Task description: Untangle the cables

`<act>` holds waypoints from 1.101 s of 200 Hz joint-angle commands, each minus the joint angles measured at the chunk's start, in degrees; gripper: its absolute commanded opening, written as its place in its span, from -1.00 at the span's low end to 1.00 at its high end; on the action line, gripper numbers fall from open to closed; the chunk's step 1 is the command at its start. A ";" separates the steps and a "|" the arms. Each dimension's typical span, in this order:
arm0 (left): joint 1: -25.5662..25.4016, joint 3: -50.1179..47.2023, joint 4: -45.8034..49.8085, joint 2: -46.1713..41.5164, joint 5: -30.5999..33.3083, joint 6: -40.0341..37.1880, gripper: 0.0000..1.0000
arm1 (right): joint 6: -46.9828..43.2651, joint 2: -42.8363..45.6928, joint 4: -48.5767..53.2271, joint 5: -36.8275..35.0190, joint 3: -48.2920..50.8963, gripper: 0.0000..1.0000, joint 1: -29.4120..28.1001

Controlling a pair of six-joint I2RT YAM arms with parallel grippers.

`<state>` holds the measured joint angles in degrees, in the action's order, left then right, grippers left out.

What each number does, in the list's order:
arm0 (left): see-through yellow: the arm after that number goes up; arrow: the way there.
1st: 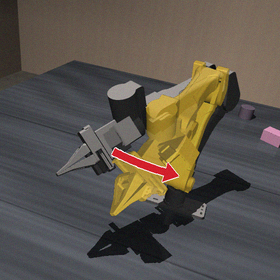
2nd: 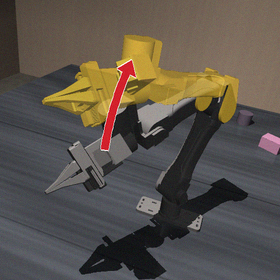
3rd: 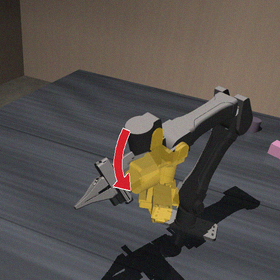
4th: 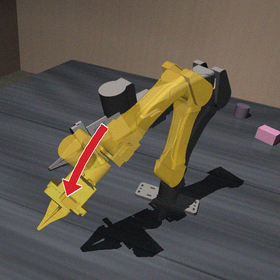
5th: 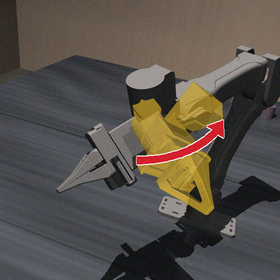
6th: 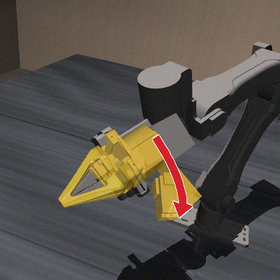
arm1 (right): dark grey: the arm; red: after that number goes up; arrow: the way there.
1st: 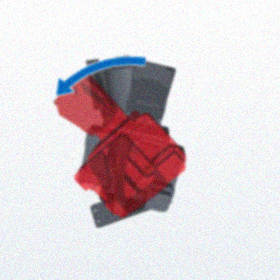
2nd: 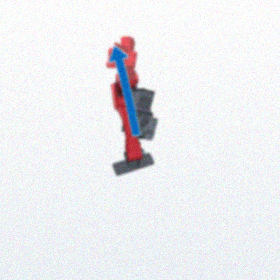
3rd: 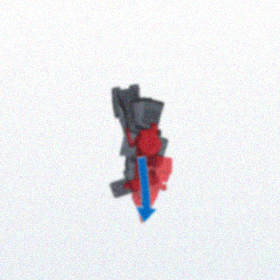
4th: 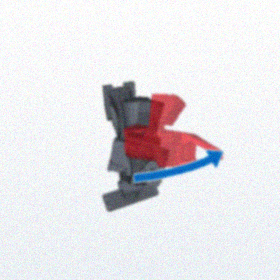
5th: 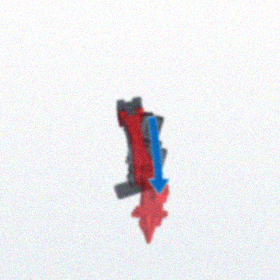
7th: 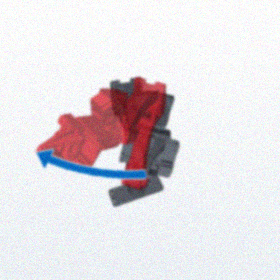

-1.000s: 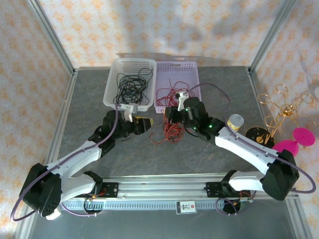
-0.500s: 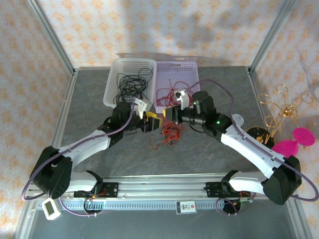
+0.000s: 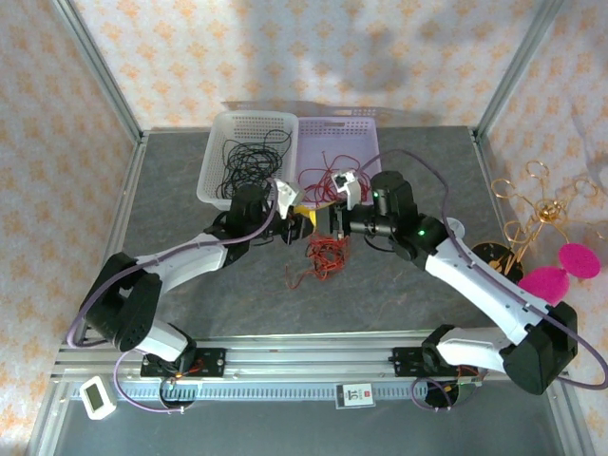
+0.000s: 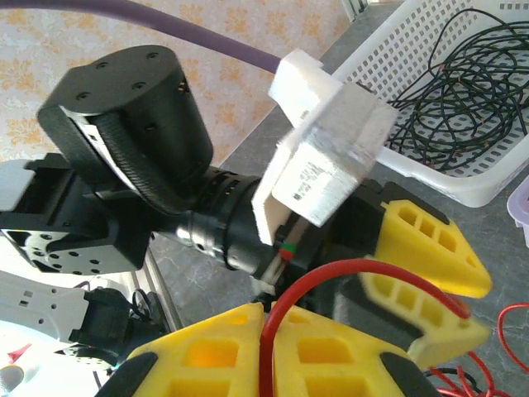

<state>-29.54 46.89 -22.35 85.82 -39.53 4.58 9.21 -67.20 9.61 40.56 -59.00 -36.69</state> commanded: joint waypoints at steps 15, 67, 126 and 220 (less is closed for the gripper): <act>0.05 -1.20 -5.49 0.68 5.67 1.14 -0.63 | -1.40 2.98 0.40 -2.16 -2.96 -0.80 0.39; 0.03 -9.16 -12.03 1.37 9.47 6.59 -0.45 | -1.31 5.16 0.58 -7.25 -6.14 -0.80 0.48; 0.09 -13.27 -20.35 0.35 11.78 13.98 -0.86 | -1.65 5.74 1.63 -8.06 -9.45 -0.81 0.48; 0.09 -20.68 -21.48 -3.01 17.18 17.25 -1.00 | -2.90 8.31 0.19 -25.21 -17.78 -0.90 0.48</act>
<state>-29.65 28.69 -43.66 83.88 -24.93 19.94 7.99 -61.36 14.28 22.92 -71.50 -36.53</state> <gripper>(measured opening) 0.056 0.065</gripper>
